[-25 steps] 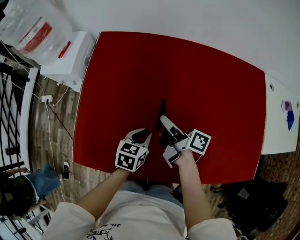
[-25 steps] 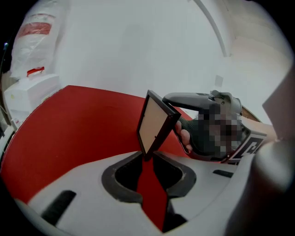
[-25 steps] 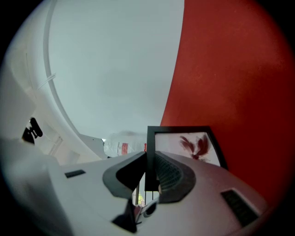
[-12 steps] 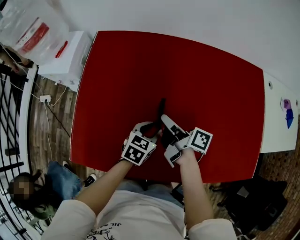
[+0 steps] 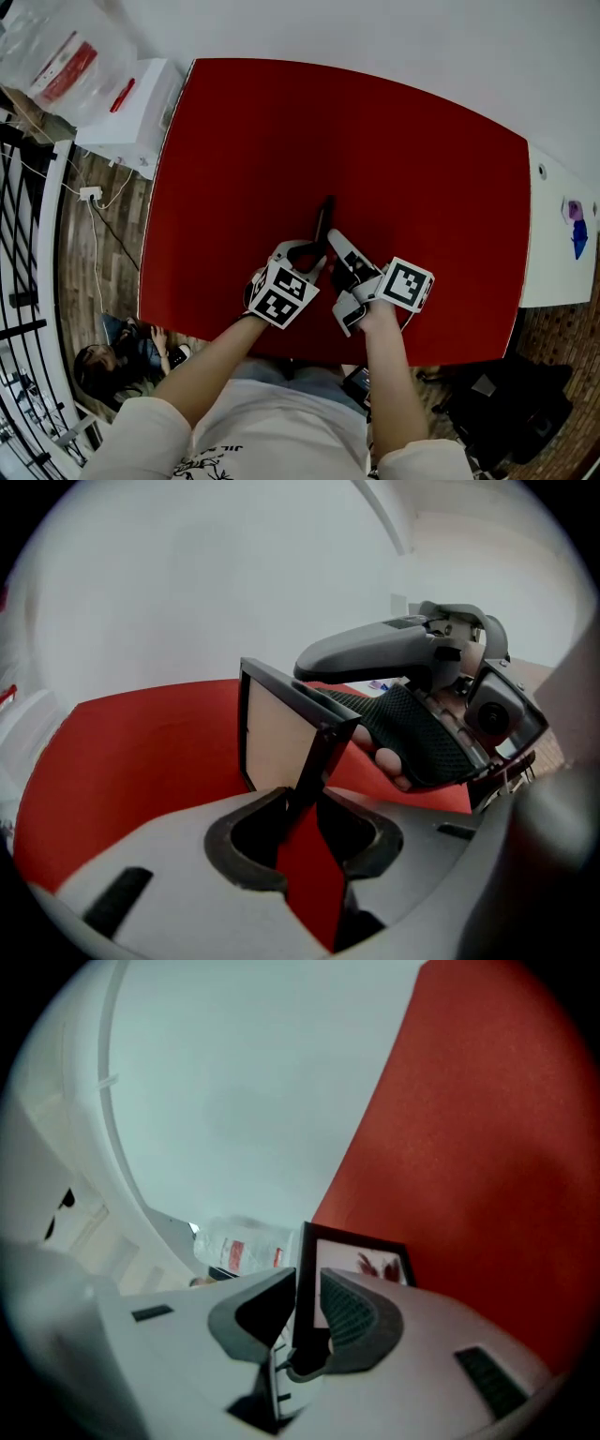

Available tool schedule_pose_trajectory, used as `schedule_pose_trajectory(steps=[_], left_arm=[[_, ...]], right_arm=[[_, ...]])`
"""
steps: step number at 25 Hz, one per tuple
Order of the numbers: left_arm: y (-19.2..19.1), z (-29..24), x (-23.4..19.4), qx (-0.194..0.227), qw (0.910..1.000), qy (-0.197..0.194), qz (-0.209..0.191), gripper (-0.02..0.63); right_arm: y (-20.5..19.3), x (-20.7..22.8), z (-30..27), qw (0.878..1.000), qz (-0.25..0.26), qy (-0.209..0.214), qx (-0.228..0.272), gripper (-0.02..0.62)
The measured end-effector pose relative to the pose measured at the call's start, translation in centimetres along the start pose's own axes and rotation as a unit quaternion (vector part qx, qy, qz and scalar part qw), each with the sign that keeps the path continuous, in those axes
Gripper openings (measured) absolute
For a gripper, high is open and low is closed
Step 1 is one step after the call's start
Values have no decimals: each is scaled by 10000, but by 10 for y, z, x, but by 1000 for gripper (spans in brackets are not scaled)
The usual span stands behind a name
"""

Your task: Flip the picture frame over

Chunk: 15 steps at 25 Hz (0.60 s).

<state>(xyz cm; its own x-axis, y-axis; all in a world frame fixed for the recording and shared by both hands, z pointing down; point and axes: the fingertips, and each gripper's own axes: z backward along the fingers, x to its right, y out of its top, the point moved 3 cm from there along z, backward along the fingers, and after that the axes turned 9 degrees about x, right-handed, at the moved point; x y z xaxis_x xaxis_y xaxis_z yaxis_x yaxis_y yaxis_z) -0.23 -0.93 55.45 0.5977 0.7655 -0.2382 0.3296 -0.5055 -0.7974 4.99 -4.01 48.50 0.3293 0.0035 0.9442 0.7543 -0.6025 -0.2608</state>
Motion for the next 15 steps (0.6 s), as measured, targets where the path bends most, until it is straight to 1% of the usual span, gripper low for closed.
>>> schedule_pose_trajectory(steps=[1, 3, 5, 6, 8, 12, 15], left_arm=[[0, 0, 0, -11, 10000, -2, -9, 107], [0, -1, 1, -23, 10000, 6, -23, 107], [0, -1, 1, -37, 10000, 15, -42, 107], [0, 0, 2, -44, 10000, 15, -48, 107], [0, 0, 2, -51, 10000, 15, -58, 107], [0, -1, 5, -55, 10000, 18, -71, 107], [1, -2, 6, -67, 10000, -20, -59, 107]], right_arm=[[4, -1, 3, 9993, 316, -173, -13, 66], [12, -4, 5, 9941, 962, -490, -54, 73], [16, -10, 3, 9890, 1335, -628, -124, 110], [16, -12, 0, 9874, 1426, -668, -161, 130], [14, -15, -8, 9843, 1565, -777, -234, 148], [8, -13, -19, 9753, 1903, -1052, -390, 150], [6, -11, -22, 9701, 2079, -1154, -488, 149]])
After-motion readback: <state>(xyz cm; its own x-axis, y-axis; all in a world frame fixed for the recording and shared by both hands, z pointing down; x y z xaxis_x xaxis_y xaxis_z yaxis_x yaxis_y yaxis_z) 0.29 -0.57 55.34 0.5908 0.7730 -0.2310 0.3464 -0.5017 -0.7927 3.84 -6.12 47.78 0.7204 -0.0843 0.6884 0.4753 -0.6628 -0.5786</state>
